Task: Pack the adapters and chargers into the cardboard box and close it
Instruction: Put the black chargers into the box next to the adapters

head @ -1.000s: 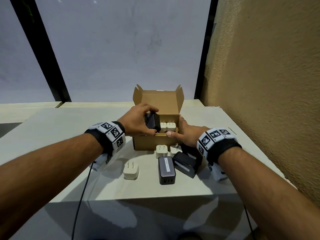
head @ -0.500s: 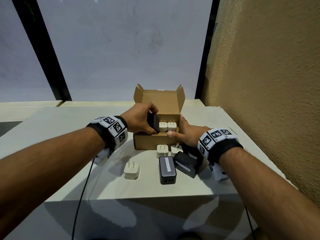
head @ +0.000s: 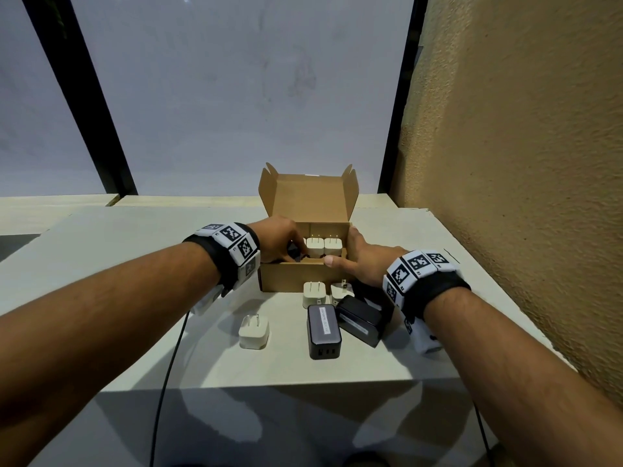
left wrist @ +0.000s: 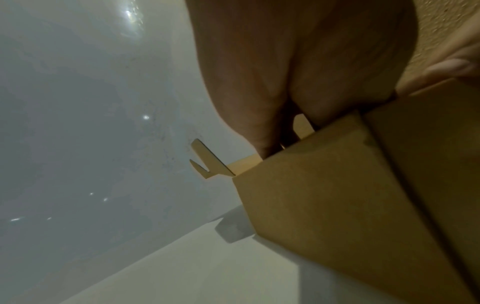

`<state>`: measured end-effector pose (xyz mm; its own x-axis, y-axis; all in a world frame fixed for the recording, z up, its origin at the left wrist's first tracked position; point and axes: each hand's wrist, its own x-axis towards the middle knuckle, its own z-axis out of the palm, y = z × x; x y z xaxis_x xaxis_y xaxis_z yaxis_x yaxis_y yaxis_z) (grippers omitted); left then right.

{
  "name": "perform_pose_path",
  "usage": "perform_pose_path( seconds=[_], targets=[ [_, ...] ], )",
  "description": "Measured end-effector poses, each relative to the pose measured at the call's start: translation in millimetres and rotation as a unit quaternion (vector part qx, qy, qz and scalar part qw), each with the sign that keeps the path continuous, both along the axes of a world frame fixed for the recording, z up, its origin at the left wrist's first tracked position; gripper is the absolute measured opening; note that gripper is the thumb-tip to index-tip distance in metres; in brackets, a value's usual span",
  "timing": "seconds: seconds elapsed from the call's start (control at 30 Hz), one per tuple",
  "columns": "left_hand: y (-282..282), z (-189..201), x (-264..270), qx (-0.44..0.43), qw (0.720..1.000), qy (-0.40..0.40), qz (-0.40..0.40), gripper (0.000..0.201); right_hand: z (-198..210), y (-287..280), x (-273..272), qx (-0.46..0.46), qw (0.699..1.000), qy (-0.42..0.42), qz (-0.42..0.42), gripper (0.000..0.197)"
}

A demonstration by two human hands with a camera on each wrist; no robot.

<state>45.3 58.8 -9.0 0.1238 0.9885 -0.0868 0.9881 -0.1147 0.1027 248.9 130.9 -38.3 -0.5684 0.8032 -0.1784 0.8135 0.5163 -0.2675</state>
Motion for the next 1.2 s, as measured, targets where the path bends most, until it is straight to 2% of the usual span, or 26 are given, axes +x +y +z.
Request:
perform_pose_path(
  seconds=[0.17,0.33,0.4,0.53,0.63,0.73,0.83,0.93,1.0,1.07,1.2],
  targets=[
    [-3.8,-0.5,-1.6,-0.005,1.0,0.004,-0.012,0.027,0.9,0.5,1.2,0.009,1.0,0.01,0.013,0.108],
    [-7.0,0.1,-1.6,-0.022,1.0,0.003,-0.002,0.03,1.9,-1.6,-1.2,-0.003,1.0,0.012,0.015,0.124],
    [-8.8,1.4,-0.9,-0.033,0.999,0.002,0.003,0.033,3.0,-3.0,-0.4,-0.008,1.0,0.016,0.014,0.121],
    [-13.3,3.6,-0.7,-0.037,0.999,0.003,0.004,0.037,6.4,-6.8,2.0,0.001,1.0,0.011,0.011,0.103],
    [-18.8,5.7,0.0,-0.049,0.999,0.003,0.001,0.036,7.9,-8.1,2.3,-0.003,1.0,0.01,0.01,0.102],
    [-29.0,13.9,7.6,0.023,1.0,-0.014,-0.009,0.025,7.2,-8.0,2.5,-0.003,1.0,0.019,0.014,0.107],
    [-43.8,30.3,27.4,0.113,0.991,-0.053,-0.045,0.018,8.2,-9.8,1.4,-0.006,0.999,0.026,0.021,0.101],
    [-65.1,41.7,52.7,0.121,0.988,-0.068,-0.075,0.018,9.0,-10.7,1.3,0.002,1.0,0.013,0.022,0.113],
    [-80.1,40.0,67.1,0.1,0.989,-0.071,-0.087,0.024,8.4,-10.1,2.1,0.019,1.0,-0.001,0.014,0.102],
    [-92.2,33.3,77.8,0.062,0.992,-0.067,-0.09,0.038,9.6,-11.5,3.6,0.03,0.999,0.014,0.022,0.096],
    [-105.4,12.3,85.2,-0.036,0.997,-0.039,-0.048,0.079,4.6,-7.0,3.2,-0.002,0.996,0.079,0.05,0.113]
  ],
)
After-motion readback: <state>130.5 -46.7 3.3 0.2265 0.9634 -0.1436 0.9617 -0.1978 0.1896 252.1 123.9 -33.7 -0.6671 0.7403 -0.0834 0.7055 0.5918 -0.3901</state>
